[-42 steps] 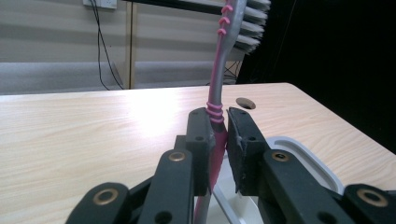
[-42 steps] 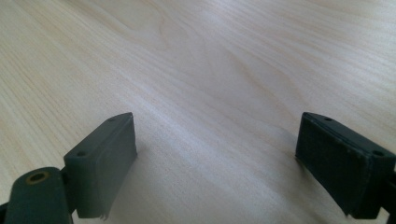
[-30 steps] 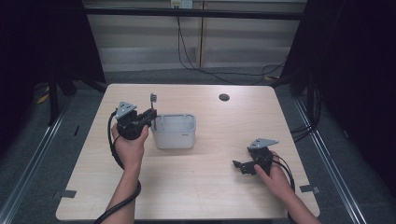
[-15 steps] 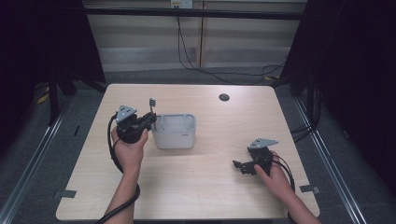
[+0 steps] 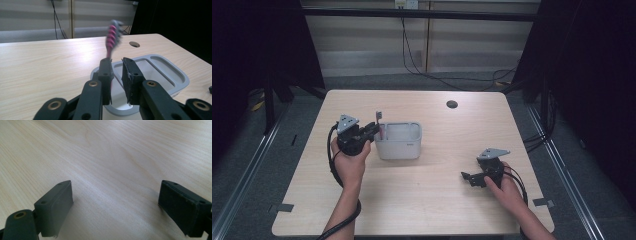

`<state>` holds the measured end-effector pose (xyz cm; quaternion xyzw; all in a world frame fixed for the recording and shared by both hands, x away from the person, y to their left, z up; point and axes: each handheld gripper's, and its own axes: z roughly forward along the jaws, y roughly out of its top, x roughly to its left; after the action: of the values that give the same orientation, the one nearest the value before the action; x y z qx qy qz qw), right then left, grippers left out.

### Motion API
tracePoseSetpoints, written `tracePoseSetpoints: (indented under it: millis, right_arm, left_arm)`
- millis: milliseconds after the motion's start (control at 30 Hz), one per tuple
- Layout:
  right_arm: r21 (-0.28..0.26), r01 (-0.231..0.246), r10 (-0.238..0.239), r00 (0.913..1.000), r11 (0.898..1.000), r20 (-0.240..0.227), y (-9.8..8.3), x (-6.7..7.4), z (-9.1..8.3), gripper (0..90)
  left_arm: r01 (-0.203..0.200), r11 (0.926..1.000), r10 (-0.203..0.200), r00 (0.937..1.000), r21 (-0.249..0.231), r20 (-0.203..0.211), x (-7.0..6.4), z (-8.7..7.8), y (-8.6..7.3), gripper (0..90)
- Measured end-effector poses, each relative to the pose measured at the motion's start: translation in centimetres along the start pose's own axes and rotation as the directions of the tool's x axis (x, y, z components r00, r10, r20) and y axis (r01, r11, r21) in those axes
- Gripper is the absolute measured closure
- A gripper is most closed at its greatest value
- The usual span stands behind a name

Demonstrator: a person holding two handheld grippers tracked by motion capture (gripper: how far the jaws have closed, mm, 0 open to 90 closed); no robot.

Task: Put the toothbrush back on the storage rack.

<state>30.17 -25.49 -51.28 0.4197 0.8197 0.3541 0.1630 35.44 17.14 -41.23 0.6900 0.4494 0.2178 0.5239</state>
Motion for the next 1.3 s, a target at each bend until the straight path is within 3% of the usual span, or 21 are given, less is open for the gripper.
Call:
tracePoseSetpoints:
  millis: [300, 500, 667, 867, 967, 1300]
  right_arm:
    - [0.0, 0.0, 0.0, 1.0, 1.0, 0.0, 0.0, 0.0, 0.0, 11.7]
    - [0.0, 0.0, 0.0, 1.0, 1.0, 0.0, 0.0, 0.0, 0.0, 11.7]
    - [0.0, 0.0, 0.0, 1.0, 1.0, 0.0, 0.0, 0.0, 0.0, 11.7]
    - [0.0, 0.0, 0.0, 1.0, 1.0, 0.0, 0.0, 0.0, 0.0, 11.7]
    - [0.0, 0.0, 0.0, 1.0, 1.0, 0.0, 0.0, 0.0, 0.0, 11.7]
    - [0.0, 0.0, 0.0, 1.0, 1.0, 0.0, 0.0, 0.0, 0.0, 11.7]
  left_arm:
    - [-0.007, 0.9998, 0.007, 1.0, 0.017, -0.004, 0.1, -0.1, -0.1, 81.9]
    - [-0.013, 0.9997, 0.013, 0.9999, 0.021, -0.008, 0.3, -0.4, 0.0, 77.6]
    - [-0.014, 0.9991, 0.015, 0.9997, 0.039, -0.02, 0.7, -0.7, 0.1, 70.5]
    - [-0.016, 0.9981, 0.017, 0.9997, 0.059, -0.016, 1.0, -1.0, 0.2, 54.6]
    - [-0.021, 0.9953, 0.023, 0.9995, 0.095, -0.021, 1.2, -1.1, 0.2, 48.4]
    - [-0.02, 0.9906, 0.023, 0.9994, 0.135, -0.026, 2.1, -1.9, 0.1, 38.0]
